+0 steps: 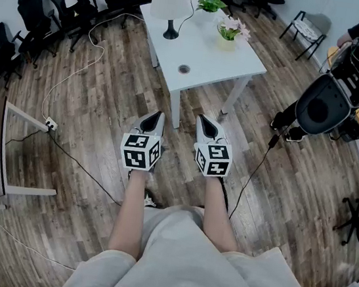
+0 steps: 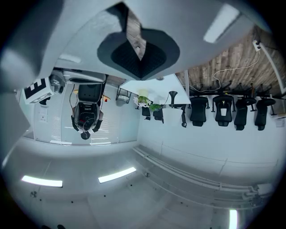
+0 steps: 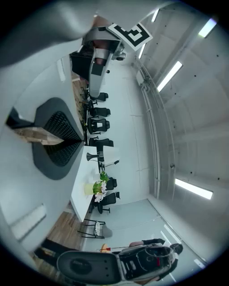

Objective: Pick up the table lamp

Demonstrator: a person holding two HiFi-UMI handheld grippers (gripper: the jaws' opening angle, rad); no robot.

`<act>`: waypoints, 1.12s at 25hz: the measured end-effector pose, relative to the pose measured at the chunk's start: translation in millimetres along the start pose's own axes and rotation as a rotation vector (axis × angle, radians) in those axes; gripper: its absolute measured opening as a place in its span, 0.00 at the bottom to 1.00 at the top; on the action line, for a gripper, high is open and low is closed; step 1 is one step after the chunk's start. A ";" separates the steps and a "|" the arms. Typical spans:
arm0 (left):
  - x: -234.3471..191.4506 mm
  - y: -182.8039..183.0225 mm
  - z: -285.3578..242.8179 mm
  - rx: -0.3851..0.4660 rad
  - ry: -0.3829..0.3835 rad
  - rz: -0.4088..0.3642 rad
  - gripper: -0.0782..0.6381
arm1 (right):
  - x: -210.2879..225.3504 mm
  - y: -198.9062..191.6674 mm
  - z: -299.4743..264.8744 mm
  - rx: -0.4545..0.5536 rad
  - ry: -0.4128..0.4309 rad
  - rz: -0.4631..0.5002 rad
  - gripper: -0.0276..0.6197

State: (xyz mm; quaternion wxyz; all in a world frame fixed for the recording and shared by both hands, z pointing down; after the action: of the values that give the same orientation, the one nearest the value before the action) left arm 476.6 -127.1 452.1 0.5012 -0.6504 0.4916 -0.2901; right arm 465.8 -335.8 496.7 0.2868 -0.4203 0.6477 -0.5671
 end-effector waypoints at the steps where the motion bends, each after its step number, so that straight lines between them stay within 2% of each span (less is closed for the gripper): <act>1: -7.1 -0.6 2.2 -0.005 -0.007 -0.004 0.11 | -7.3 -0.1 -3.3 0.000 -0.003 0.001 0.07; 9: -66.0 -2.2 11.3 -0.024 -0.058 -0.024 0.11 | -47.8 -4.6 -32.7 -0.006 -0.062 -0.016 0.07; 16: -120.7 5.2 16.1 -0.004 -0.095 -0.002 0.11 | -81.7 -4.5 -67.2 0.003 -0.085 -0.035 0.08; 24: -158.4 8.3 26.6 0.025 -0.151 0.022 0.11 | -101.1 -8.0 -87.9 0.015 -0.095 -0.111 0.08; 28: -172.8 8.6 18.9 0.023 -0.148 0.032 0.11 | -98.2 -11.8 -103.8 -0.017 -0.112 -0.103 0.09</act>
State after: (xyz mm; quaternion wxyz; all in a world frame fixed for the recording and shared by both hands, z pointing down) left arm 429.8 40.5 457.7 0.5481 -0.6562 0.4602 -0.2390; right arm 427.7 -199.2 517.8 0.2892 -0.4867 0.6129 -0.5513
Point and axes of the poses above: the fingertips, and each gripper's own axes: z backward along the fingers, x to its right, y out of its top, the point moved 10 cm from there along z, backward along the fingers, and after that the axes turned 2 degrees about y, right-handed, at the moved point
